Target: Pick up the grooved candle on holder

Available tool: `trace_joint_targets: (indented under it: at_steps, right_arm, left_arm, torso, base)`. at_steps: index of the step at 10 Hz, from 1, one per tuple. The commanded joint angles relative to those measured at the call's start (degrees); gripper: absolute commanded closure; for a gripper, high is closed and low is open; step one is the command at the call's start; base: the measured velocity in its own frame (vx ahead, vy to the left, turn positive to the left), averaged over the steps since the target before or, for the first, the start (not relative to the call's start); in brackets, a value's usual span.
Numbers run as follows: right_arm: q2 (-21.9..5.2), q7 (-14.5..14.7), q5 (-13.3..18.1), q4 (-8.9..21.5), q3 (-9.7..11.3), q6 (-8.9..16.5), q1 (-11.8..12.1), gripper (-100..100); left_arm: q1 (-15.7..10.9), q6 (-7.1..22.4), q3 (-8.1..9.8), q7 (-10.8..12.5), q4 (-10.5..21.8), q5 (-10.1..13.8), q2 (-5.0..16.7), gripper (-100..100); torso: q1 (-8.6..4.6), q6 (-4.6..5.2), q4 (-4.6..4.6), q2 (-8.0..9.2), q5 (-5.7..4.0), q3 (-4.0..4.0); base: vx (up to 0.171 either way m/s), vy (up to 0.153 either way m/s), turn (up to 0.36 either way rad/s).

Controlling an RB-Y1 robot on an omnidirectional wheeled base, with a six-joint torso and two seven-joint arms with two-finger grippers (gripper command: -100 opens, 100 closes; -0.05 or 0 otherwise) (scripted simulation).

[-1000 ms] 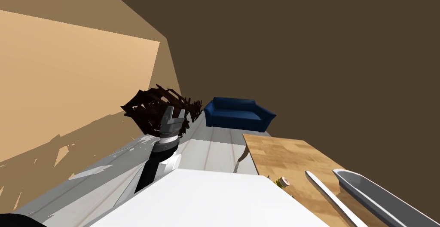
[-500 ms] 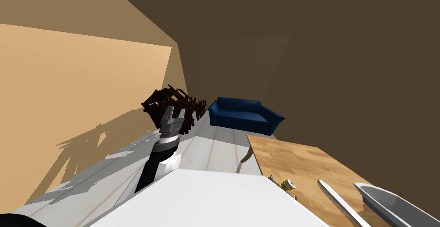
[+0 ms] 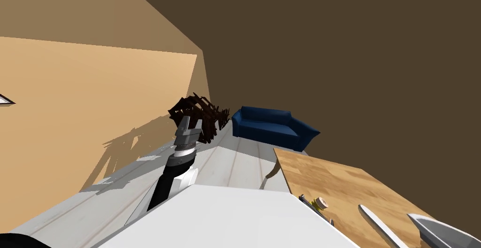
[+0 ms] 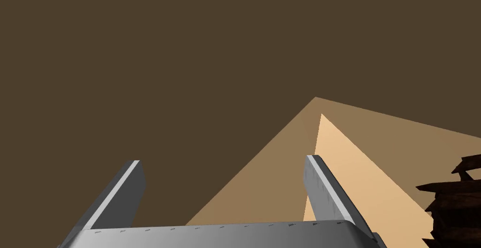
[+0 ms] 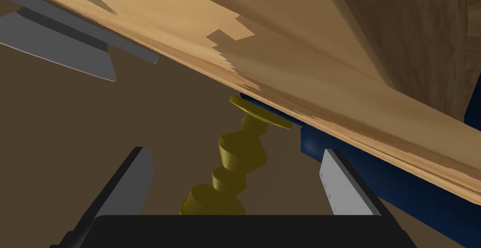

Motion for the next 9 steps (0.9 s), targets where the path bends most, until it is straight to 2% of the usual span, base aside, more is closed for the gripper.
trace_joint_targets:
  at_steps: [1,2,3,4,5,6,7,8,9]
  right_arm:
    - [-0.34,-0.24,-2.83,1.45,0.32,0.26,-0.81,-100]
    - [-3.15,-1.02,-4.74,3.08,2.01,1.31,-3.04,-100]
    - [-3.47,-1.02,-6.77,3.44,2.01,1.31,-3.64,-100]
    - [-3.47,-1.02,-8.31,5.36,2.01,1.31,-3.64,-100]
    - [-3.47,-1.02,-8.4,5.36,2.01,1.31,-3.64,-100]
    - [-6.45,-1.8,-11.2,6.94,3.71,2.36,-5.96,-100]
    - [-6.61,-1.8,-12.58,9.26,3.71,2.36,-6.46,-100]
    - [-6.61,-1.8,-13.97,9.26,3.71,2.36,-6.46,-100]
    - [-9.51,-2.58,-16.17,10.92,5.4,3.4,-8.87,-100]
  left_arm:
    - [0.0,0.0,0.0,0.0,0.0,0.0,0.0,0]
    - [0.01,0.0,0.0,0.0,0.0,0.0,0.0,0]
    - [-0.01,0.0,-0.01,0.0,0.0,0.0,0.0,0]
    - [0.0,0.0,0.0,0.0,0.0,0.0,0.0,0]
    - [0.01,0.0,0.01,0.0,0.0,0.0,0.0,0]
    - [0.01,0.0,0.01,0.0,0.0,0.0,0.01,0]
    - [-0.01,0.0,0.0,0.0,0.0,0.0,0.0,0]
    - [0.01,0.0,0.0,0.0,0.0,0.0,0.0,0]
    - [0.01,0.0,0.01,0.0,0.0,0.0,0.0,0]
  torso:
    - [0.0,0.0,0.0,0.0,0.0,0.0]
    - [-0.03,0.02,-0.02,-0.1,-0.01,-0.05]
    - [0.09,-0.06,0.01,-0.02,0.02,-0.01]
    - [0.05,0.01,0.0,-0.02,0.01,-0.01]
    - [-0.08,0.04,-0.03,-0.11,-0.01,-0.06]
    - [-0.17,0.02,-0.05,-0.23,-0.04,-0.13]
    - [-0.05,-0.07,-0.01,-0.11,-0.01,-0.06]
    - [-0.02,0.03,-0.01,-0.01,-0.01,-0.01]
    - [-0.07,0.05,-0.02,-0.1,-0.02,-0.05]
  base:
    - [-0.046,0.033,0.013]
    - [-0.092,0.075,0.346]
    - [-0.088,0.061,0.167]
    - [-0.037,0.018,-0.029]
    - [-0.007,-0.005,-0.026]
    - [-0.074,0.044,0.381]
    - [-0.092,0.048,0.198]
    - [-0.044,0.029,-0.057]
    - [-0.07,0.079,0.348]
